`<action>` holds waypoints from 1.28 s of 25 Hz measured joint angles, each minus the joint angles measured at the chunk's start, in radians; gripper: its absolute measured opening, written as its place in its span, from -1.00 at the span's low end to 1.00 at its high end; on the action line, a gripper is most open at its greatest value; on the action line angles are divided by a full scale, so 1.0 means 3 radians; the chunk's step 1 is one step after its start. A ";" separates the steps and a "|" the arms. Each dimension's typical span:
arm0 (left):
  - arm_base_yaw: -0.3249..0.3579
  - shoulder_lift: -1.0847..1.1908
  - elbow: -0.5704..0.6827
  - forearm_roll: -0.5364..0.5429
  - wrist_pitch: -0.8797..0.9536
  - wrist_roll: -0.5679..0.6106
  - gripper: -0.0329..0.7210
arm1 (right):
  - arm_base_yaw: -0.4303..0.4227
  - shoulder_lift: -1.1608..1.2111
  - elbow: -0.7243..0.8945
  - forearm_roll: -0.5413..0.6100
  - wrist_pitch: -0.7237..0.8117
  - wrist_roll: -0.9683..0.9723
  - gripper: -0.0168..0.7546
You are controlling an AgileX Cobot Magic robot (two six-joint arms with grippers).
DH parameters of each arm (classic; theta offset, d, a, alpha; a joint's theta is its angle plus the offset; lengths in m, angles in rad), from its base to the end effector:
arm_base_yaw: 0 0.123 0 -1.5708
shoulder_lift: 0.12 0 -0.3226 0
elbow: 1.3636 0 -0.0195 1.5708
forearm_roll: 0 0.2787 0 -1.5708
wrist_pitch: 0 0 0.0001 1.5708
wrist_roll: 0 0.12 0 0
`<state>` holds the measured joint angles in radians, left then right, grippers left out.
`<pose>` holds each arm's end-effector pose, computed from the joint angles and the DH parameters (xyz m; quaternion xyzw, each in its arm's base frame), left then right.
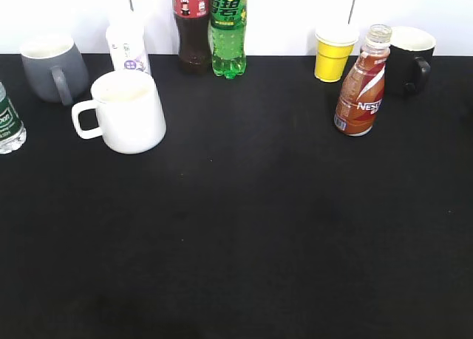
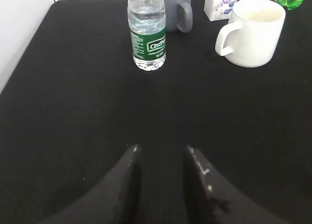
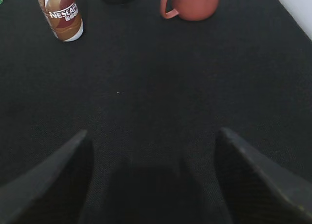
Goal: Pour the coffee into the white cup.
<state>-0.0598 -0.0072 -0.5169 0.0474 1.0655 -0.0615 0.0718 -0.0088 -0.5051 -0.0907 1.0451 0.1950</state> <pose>0.0045 0.0047 0.2826 -0.0020 0.8479 -0.0085 0.5301 0.0070 -0.0089 0.2812 0.0537 0.8429 0.0261 0.5348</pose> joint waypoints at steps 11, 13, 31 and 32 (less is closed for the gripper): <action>0.0000 0.0000 0.0000 0.0000 0.0000 0.0000 -0.30 | 0.0000 0.0000 0.0000 0.0000 0.0000 0.0000 0.56; 0.0000 0.0000 0.0000 0.0000 0.0000 0.0000 -0.30 | 0.0000 0.0000 0.0000 0.0000 0.0000 0.0000 0.56; -0.0984 0.3141 0.0390 -0.0965 -0.4288 0.0561 0.00 | 0.0000 0.0000 0.0000 0.0003 0.0000 0.0000 0.56; -0.1135 0.3407 0.0536 -0.0981 -0.4685 0.0561 0.00 | 0.0000 0.0000 0.0000 0.0003 0.0000 0.0000 0.56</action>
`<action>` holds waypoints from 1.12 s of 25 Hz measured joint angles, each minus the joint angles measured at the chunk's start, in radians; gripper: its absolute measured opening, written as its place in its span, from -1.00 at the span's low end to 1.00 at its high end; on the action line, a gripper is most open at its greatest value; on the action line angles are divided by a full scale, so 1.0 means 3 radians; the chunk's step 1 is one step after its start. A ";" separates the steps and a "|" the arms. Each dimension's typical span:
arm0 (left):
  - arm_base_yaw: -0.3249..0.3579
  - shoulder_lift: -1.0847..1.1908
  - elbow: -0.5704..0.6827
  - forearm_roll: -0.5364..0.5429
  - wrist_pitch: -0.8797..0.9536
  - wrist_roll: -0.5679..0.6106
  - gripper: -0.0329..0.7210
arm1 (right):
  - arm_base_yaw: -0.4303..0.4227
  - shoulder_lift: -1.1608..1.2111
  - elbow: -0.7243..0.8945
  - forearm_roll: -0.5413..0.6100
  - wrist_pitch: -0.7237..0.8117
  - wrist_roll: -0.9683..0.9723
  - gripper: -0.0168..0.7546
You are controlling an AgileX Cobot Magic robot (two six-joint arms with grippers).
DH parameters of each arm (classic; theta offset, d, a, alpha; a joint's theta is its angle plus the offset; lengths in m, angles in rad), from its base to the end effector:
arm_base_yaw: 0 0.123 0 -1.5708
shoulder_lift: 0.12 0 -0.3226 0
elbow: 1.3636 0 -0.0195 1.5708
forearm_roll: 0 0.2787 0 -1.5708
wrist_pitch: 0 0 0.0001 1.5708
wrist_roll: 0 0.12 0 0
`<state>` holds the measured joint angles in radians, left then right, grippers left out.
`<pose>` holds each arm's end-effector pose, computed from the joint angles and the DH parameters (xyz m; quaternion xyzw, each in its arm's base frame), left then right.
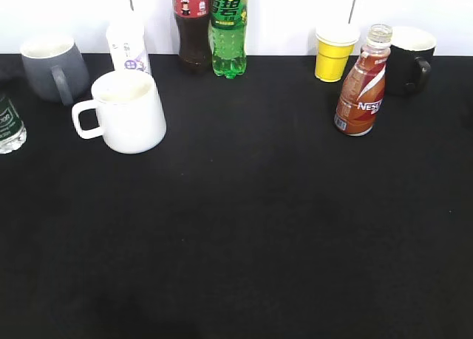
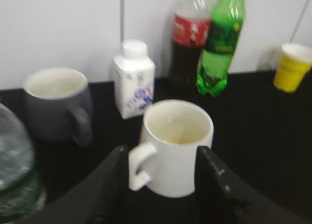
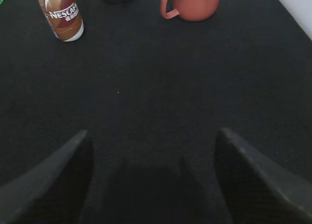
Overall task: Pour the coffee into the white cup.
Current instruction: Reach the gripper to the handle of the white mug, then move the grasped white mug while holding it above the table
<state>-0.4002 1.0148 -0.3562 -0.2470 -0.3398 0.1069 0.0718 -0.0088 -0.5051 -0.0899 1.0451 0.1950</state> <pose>0.2109 -0.0786 0.2524 0.0824 0.7825 -0.1295 0.6035 0.0069 -0.0088 0.2812 0.0537 0.8429 0.0265 0.5348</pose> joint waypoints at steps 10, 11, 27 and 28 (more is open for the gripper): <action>-0.0093 0.2218 -0.0003 -0.0141 -0.2019 -0.0023 0.00 | 0.0000 0.0000 0.0000 0.0000 0.0000 0.0000 0.56; -0.0093 0.2306 -0.0090 -0.0181 -0.2045 -0.0026 0.00 | 0.0000 0.0000 0.0000 0.0000 0.0000 0.0000 0.56; 0.0478 0.3376 -0.1224 0.0388 -0.2271 -0.0088 -0.74 | 0.0000 0.0000 0.0000 0.0000 0.0000 0.0000 0.56; 0.0489 0.3330 -0.1183 0.0455 -0.2264 -0.0088 -0.74 | 0.0000 0.0000 0.0000 0.0000 0.0000 0.0000 0.56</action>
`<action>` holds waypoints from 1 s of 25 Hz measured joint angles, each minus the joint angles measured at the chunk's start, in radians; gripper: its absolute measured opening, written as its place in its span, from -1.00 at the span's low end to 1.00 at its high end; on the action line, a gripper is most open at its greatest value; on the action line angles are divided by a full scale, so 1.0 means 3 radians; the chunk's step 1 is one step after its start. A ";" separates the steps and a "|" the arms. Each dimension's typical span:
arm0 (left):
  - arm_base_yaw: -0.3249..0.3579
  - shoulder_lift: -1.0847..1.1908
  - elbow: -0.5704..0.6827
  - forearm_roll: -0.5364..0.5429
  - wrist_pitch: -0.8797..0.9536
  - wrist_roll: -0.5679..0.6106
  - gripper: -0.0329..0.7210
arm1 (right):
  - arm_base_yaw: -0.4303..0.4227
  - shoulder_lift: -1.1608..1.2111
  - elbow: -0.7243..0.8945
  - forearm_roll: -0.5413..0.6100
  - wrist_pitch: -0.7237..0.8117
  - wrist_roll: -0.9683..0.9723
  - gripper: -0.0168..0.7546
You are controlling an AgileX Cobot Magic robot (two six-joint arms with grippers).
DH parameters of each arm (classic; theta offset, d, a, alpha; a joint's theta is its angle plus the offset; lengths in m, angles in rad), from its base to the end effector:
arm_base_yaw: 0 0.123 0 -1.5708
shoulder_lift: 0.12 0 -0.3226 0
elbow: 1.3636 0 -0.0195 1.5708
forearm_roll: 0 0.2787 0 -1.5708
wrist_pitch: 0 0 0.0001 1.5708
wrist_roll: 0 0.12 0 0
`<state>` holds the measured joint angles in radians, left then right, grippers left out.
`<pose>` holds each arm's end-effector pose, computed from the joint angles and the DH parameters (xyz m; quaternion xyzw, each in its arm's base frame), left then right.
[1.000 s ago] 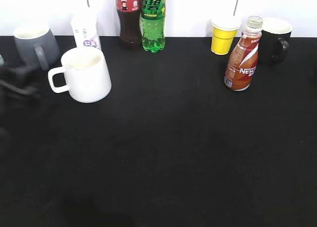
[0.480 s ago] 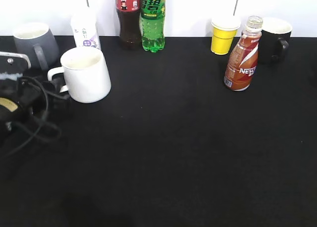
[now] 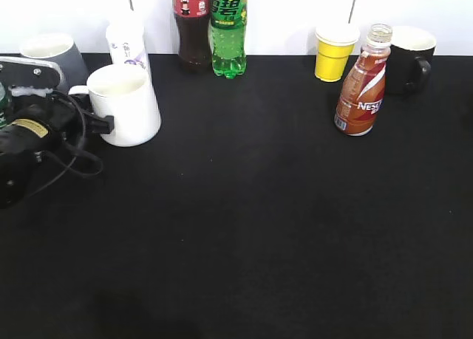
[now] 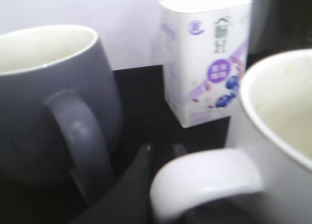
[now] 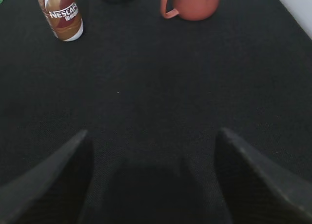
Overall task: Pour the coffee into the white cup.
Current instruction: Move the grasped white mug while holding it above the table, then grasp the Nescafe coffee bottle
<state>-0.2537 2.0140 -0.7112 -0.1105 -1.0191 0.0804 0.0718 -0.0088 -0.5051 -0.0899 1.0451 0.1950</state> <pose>0.3944 -0.0906 0.1175 0.0769 0.7698 -0.0369 0.6325 0.0069 -0.0088 0.2812 0.0537 0.8429 0.0265 0.5348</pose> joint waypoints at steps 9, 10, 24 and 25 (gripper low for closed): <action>0.0004 -0.0660 0.0324 0.2262 0.0010 -0.1181 -0.76 | 0.0000 0.0000 0.0000 0.0000 0.0000 0.0000 0.56; 0.0004 -0.0660 0.0324 0.2387 -0.0078 -0.1211 -0.76 | 0.0000 0.0000 0.0000 0.0000 0.0000 0.0000 0.56; 0.0004 -0.0685 0.0324 0.2584 -0.0196 -0.1249 -0.76 | 0.0000 0.1776 -0.0073 0.0057 -0.2977 -0.0250 0.56; 0.0004 -0.0688 0.0324 0.2580 -0.0196 -0.1249 -0.76 | 0.0000 0.2046 -0.0073 0.0048 -0.3356 -0.0270 0.56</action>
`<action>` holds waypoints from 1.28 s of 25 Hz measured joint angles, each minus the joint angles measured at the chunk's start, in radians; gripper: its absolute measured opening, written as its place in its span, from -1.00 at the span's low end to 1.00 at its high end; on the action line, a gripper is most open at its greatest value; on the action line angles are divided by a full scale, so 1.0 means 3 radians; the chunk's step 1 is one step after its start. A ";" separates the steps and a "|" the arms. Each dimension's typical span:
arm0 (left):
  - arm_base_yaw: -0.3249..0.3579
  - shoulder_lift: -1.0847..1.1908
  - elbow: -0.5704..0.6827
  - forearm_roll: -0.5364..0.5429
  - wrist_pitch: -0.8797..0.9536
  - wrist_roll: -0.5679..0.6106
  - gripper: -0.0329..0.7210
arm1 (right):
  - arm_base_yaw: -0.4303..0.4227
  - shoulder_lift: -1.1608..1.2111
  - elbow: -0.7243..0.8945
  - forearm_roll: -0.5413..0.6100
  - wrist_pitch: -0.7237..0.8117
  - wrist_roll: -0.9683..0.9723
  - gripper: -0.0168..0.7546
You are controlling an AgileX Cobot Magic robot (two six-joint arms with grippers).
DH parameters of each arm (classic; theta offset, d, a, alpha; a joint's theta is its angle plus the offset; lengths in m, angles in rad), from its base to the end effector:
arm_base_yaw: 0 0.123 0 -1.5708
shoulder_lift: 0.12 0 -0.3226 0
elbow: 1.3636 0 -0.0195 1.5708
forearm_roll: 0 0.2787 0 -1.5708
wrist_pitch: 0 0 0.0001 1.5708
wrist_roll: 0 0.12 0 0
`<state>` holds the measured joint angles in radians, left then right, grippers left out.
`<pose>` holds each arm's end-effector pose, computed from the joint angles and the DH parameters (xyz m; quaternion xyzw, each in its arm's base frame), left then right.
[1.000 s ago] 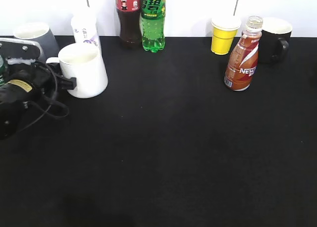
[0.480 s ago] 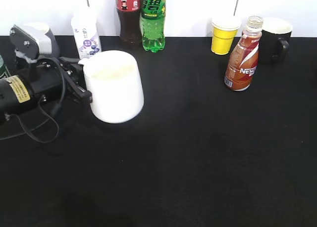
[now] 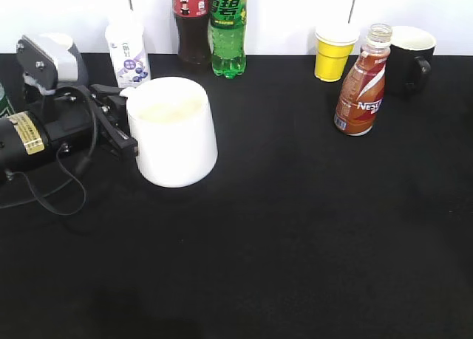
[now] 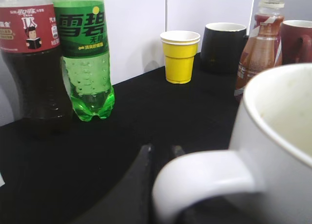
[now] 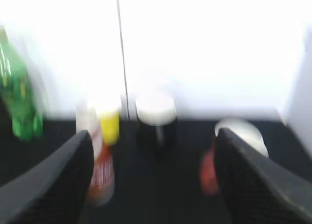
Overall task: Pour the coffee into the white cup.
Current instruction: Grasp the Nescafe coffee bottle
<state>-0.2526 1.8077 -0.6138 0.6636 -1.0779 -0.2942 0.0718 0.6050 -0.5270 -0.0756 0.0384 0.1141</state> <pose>0.3273 -0.1517 0.1712 0.2964 0.6844 -0.2726 0.6078 0.1566 0.0109 0.3554 -0.0109 0.7172 0.0374 0.6957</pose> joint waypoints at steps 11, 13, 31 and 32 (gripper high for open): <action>0.0000 0.0000 0.0000 -0.0012 0.0000 0.0000 -0.76 | 0.0305 0.2491 0.0702 -0.1335 -0.2754 0.0877 0.56; 0.0000 0.0000 0.0000 -0.0012 0.0000 0.0000 -0.76 | 0.0305 0.2933 0.0692 -0.1312 -0.2945 0.0776 0.58; 0.0000 0.0000 0.0000 -0.0012 0.0000 0.0000 -0.76 | 0.0305 0.5019 -0.1100 -0.0663 -0.3451 0.0153 0.38; 0.0000 0.0000 0.0000 -0.0012 0.0000 0.0000 -0.76 | 0.0305 0.5019 -0.1100 -0.0663 -0.3451 0.0153 0.38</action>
<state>-0.2526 1.8077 -0.6138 0.6600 -1.0779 -0.2942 0.1632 2.1107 -0.8569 -0.2743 -0.9968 0.1601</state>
